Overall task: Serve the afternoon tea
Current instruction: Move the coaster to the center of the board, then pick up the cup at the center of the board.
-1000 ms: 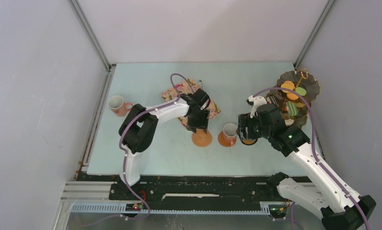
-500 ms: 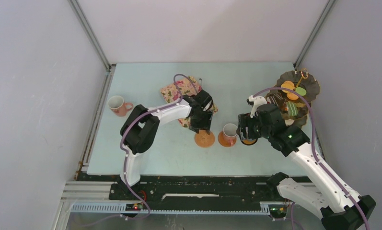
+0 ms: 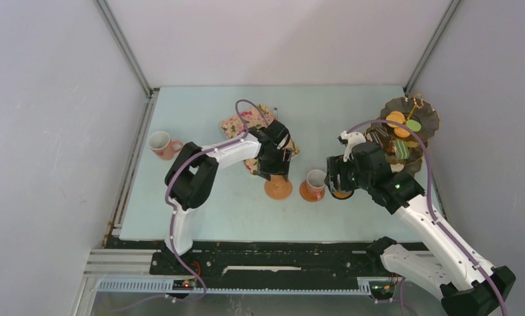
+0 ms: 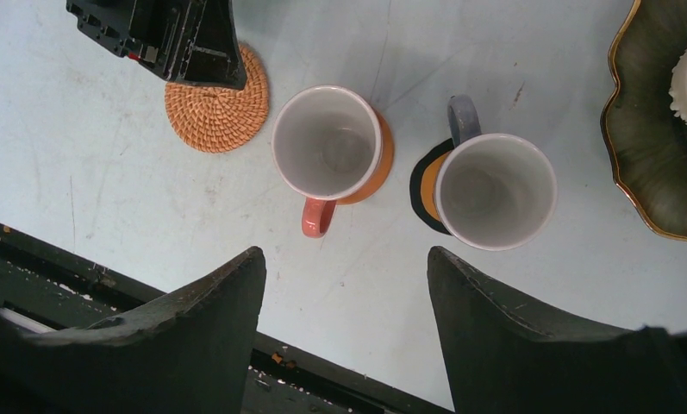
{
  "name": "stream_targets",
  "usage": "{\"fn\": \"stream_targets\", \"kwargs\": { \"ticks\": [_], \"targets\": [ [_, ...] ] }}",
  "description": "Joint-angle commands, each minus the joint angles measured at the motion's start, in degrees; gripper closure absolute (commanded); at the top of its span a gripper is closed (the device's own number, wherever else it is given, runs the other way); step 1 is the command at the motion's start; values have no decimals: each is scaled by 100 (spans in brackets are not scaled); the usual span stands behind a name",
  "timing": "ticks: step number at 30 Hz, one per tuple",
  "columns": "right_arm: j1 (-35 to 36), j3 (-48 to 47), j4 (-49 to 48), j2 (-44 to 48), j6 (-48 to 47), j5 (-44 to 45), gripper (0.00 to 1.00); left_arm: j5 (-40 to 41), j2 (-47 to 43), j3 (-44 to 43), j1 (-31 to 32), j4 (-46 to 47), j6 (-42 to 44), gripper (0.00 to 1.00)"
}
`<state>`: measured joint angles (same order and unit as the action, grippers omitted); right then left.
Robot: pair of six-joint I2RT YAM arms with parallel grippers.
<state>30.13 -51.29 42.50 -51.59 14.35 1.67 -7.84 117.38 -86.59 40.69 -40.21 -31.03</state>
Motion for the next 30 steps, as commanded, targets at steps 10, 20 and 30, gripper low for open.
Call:
{"fn": "stream_targets", "kwargs": {
  "ticks": [10,20,30],
  "targets": [
    [-40,13,-136,85,-78,-11,28,-334,-1592,-522,-198,-620,129,16],
    [-22,13,-164,54,-86,-58,28,2065,-4049,787,-3531,-730,-1304,18],
    [20,13,-160,67,-81,-26,28,1595,-3390,1061,-5759,-1093,-2767,20]
  ]
}}
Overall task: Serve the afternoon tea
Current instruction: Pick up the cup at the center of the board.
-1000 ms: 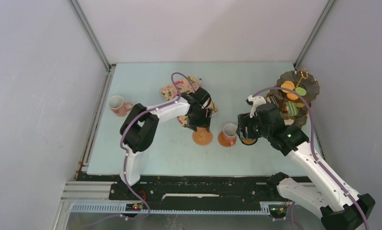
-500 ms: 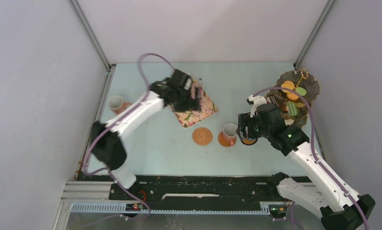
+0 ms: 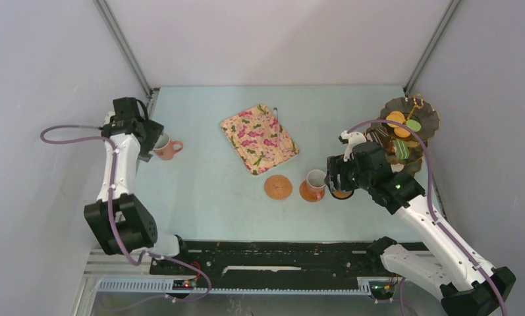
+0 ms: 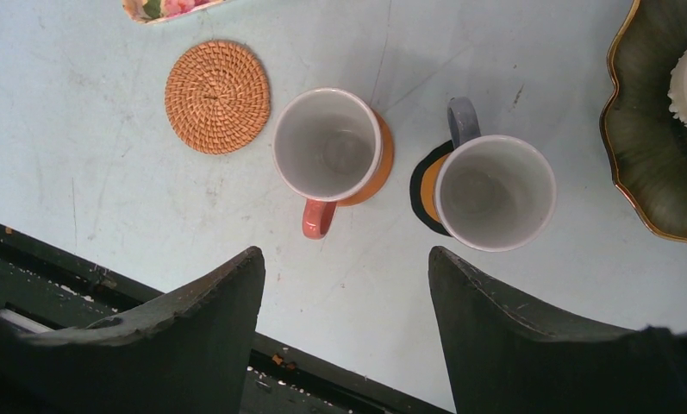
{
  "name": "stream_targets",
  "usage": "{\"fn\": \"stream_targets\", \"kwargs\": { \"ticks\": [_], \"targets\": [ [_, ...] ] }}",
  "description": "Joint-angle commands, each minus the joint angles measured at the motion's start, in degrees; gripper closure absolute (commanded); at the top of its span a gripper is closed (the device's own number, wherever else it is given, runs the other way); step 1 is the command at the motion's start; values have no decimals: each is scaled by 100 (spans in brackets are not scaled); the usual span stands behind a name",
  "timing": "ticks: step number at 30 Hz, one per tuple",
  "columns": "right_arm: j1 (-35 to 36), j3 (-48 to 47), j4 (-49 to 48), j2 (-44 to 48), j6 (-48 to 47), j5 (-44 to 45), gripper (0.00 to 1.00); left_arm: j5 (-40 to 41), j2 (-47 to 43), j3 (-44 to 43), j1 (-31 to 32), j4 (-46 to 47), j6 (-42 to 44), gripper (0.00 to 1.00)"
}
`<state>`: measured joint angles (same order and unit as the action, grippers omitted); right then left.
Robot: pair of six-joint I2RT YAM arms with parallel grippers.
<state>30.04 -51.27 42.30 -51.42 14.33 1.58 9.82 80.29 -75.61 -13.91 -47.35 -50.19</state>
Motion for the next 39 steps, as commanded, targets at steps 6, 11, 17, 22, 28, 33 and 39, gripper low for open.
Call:
{"fn": "stream_targets", "kwargs": {
  "ticks": [6,11,17,22,28,33,39],
  "targets": [
    [22,11,-174,27,-87,-53,28,107,620,244,-546,-261,-1584,22],
    [37,11,-157,14,-81,-62,28,-83,1178,151,-691,-35,-1819,26],
    [34,4,-204,-41,-80,-86,28,-97,1744,4,-689,254,-1870,30],
    [27,-4,-215,-66,-97,-88,28,-199,2102,-107,-690,323,-1678,42],
    [16,-83,-148,-268,-101,-92,27,-217,1806,264,-690,585,-1285,78],
    [199,-293,-189,-365,-258,-61,23,-523,1367,447,-523,276,-536,100],
    [971,-685,-375,-849,-288,-92,14,-1055,-18,1272,778,-329,-589,100]
  ]
}}
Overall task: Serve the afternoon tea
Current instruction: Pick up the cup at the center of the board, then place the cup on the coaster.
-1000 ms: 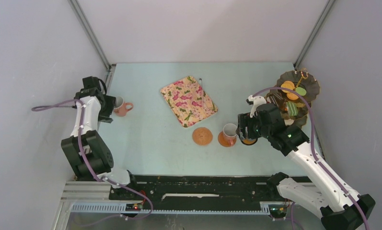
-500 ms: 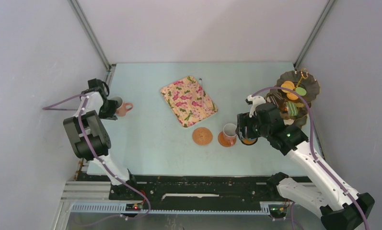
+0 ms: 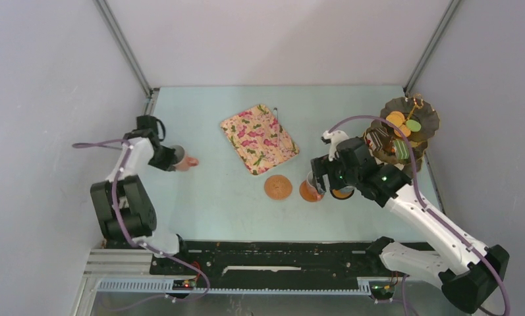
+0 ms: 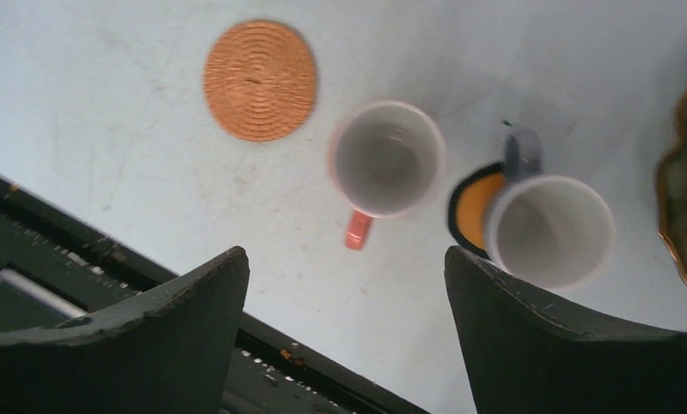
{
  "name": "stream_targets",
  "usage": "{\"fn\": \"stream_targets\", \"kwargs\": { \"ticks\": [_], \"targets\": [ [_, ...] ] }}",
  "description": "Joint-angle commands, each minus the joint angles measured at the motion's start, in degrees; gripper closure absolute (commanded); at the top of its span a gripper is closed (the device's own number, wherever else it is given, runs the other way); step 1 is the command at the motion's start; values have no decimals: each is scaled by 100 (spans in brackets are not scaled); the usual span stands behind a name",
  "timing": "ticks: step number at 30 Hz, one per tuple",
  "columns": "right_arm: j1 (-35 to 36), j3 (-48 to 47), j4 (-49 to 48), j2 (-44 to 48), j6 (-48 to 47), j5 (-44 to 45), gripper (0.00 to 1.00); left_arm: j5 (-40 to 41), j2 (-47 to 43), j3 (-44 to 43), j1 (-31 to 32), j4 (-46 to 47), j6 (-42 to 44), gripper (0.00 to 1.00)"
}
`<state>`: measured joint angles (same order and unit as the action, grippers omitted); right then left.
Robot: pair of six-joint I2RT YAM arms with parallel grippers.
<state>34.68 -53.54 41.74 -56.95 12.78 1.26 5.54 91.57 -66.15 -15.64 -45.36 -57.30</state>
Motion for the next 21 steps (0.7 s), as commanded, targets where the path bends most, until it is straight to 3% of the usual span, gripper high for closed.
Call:
{"fn": "stream_targets", "kwargs": {
  "ticks": [1,4,7,15,21],
  "targets": [
    [767,-523,-363,-436,-120,-214,12,-708,-1392,463,1259,-623,-33,100],
    [1593,-758,-420,-936,45,-156,7,-889,-2017,809,2262,-720,-627,100],
    [2626,-857,-652,-1313,219,444,5,-1040,-2388,897,3102,-1001,-1137,100],
    [3980,-1773,-523,-2466,451,1477,10,-1161,-2873,902,4325,-1881,-1749,100],
    [4478,-2448,-509,-3226,776,2147,16,-1358,-3226,1072,4657,-1755,-2004,100]
  ]
}}
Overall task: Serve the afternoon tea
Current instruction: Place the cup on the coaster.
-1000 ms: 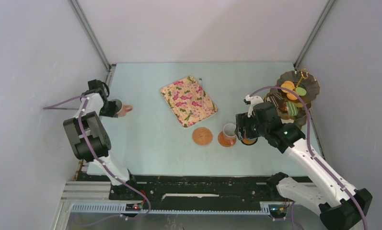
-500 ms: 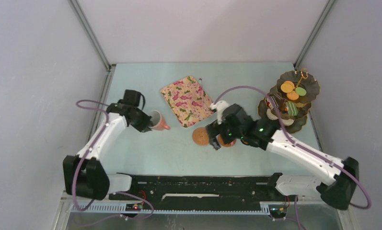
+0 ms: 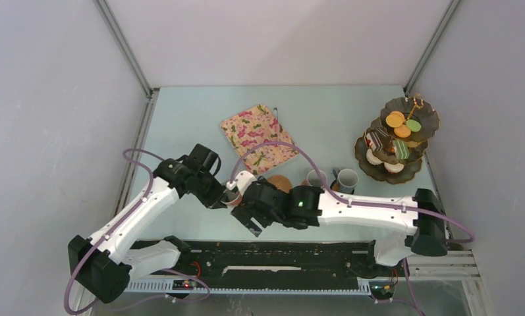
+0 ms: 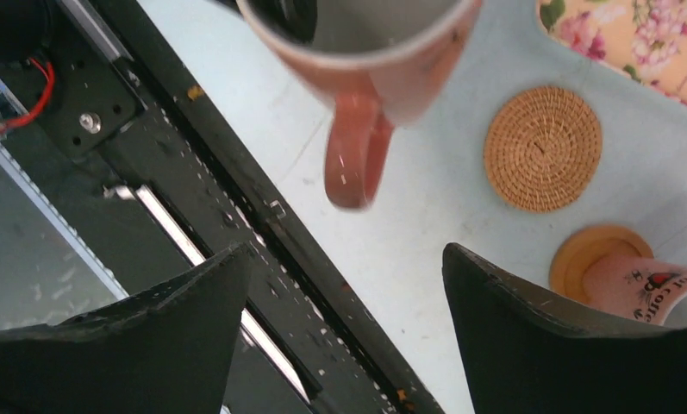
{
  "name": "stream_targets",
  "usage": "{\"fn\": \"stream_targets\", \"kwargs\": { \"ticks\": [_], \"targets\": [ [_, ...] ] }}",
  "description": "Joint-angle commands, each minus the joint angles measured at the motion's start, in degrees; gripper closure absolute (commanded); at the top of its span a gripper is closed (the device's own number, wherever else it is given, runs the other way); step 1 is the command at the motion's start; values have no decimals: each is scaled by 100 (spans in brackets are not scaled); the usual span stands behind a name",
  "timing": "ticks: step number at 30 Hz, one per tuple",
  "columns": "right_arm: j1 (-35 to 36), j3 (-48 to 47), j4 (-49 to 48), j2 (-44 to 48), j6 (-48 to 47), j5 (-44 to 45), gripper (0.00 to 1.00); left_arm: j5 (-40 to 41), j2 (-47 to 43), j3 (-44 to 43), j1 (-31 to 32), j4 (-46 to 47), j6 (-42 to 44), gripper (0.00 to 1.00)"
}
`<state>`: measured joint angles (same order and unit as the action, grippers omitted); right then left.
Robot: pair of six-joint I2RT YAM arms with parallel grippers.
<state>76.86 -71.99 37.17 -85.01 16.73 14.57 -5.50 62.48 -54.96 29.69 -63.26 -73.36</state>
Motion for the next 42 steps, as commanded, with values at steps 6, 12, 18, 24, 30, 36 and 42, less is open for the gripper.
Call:
{"fn": "stream_targets", "kwargs": {
  "ticks": [6,12,18,24,30,36,42],
  "targets": [
    [436,-1360,430,-1078,841,1823,35,-415,-559,18,201,8,-448,100],
    [414,-1373,230,-1294,921,1918,48,-421,-721,8,221,-69,-337,100],
    [384,-1350,119,-1364,955,2053,88,-436,-814,7,221,49,-213,100],
    [303,-883,-166,-1163,905,2454,100,-382,-816,-19,194,277,76,39],
    [-170,244,-1009,-448,1087,2592,100,319,-582,-1080,-419,-827,1282,0],
    [-718,1420,-2321,132,842,2648,100,-144,-974,-1174,-962,-868,2205,0],
    [-1228,2200,-3236,281,583,2310,100,-509,-1556,-728,-1091,-518,2437,0]
  ]
}}
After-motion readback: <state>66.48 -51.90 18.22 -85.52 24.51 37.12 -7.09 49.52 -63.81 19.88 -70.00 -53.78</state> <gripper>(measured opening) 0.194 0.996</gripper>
